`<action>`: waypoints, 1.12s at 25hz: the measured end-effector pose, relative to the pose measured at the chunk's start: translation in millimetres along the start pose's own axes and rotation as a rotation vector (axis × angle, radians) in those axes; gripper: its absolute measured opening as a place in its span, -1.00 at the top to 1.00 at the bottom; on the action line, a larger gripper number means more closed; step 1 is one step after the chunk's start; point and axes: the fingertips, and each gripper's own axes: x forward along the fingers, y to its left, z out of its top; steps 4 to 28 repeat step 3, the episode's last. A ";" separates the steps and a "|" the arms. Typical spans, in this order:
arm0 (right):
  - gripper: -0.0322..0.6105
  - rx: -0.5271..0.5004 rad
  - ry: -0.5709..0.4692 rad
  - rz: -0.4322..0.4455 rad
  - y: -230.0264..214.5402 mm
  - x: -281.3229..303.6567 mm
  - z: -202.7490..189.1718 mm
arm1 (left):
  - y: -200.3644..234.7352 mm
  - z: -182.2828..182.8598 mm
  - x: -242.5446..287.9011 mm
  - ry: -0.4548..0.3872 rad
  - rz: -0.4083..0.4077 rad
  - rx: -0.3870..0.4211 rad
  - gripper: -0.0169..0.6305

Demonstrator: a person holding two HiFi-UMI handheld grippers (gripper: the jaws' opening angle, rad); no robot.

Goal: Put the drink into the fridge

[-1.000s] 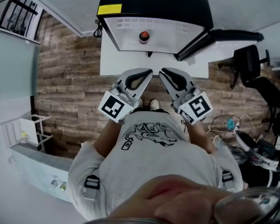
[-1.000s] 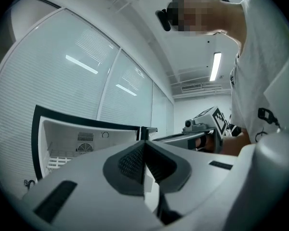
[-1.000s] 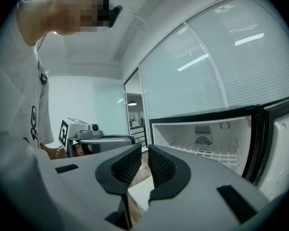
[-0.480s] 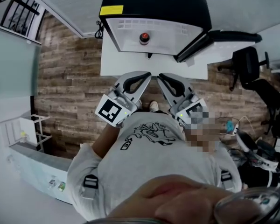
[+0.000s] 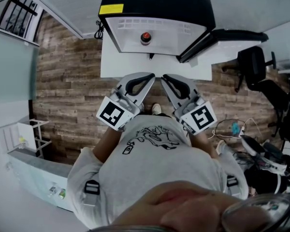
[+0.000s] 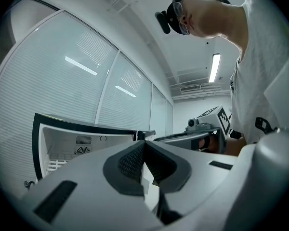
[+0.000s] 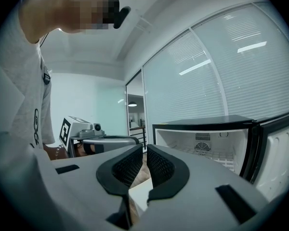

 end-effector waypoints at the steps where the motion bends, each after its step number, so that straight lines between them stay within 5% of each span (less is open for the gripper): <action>1: 0.74 0.000 -0.001 -0.001 -0.4 -0.1 0.2 | -0.1 -0.4 0.5 0.001 -0.002 0.000 0.94; 28: 0.74 0.000 -0.006 -0.006 -1.6 -0.2 0.7 | -0.5 -1.5 1.7 0.003 -0.005 -0.001 0.94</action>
